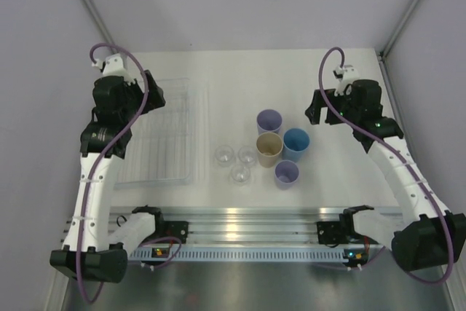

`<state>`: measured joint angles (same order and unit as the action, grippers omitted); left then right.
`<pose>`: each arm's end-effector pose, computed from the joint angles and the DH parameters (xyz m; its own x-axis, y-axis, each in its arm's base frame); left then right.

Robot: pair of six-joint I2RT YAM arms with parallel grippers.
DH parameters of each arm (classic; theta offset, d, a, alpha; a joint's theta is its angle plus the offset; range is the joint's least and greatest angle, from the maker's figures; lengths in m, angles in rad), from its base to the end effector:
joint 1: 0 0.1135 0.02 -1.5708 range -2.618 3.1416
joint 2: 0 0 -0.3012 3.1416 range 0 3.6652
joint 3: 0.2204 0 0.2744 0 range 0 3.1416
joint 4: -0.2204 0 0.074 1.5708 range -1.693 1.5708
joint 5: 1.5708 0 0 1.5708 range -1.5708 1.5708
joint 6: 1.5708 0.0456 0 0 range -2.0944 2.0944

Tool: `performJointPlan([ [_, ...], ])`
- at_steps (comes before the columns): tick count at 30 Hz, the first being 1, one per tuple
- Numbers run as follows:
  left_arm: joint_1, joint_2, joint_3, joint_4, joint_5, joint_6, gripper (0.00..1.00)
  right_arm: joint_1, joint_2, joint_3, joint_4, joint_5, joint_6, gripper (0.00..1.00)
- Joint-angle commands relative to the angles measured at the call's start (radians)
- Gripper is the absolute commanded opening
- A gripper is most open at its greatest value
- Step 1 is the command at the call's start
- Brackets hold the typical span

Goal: Load the cups into the dish rack

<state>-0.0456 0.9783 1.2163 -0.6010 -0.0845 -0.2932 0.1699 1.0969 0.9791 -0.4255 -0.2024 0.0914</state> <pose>0.2095 -0.0057 0.4424 -0.3299 -0.2732 -0.9036 -0.1345 0.9610 -0.2415 0.2518 0.0525 0.3483 -0.5380 -0.0016 -0.8430 -0.2873 0.9405 0.1816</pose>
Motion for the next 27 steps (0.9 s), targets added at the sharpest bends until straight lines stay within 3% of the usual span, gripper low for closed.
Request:
performJointPlan([
  [1,0.003,0.019,-0.015,0.046,0.031,-0.004,0.99,0.032,-0.058,-0.013,-0.051,-0.040,0.018,0.95],
  [20,0.003,0.014,-0.058,0.046,0.040,-0.004,0.98,0.121,-0.037,-0.111,-0.070,0.058,0.067,0.90],
  [27,0.001,-0.004,-0.075,0.046,0.034,-0.003,0.98,0.140,0.007,-0.135,-0.048,0.116,0.074,0.78],
])
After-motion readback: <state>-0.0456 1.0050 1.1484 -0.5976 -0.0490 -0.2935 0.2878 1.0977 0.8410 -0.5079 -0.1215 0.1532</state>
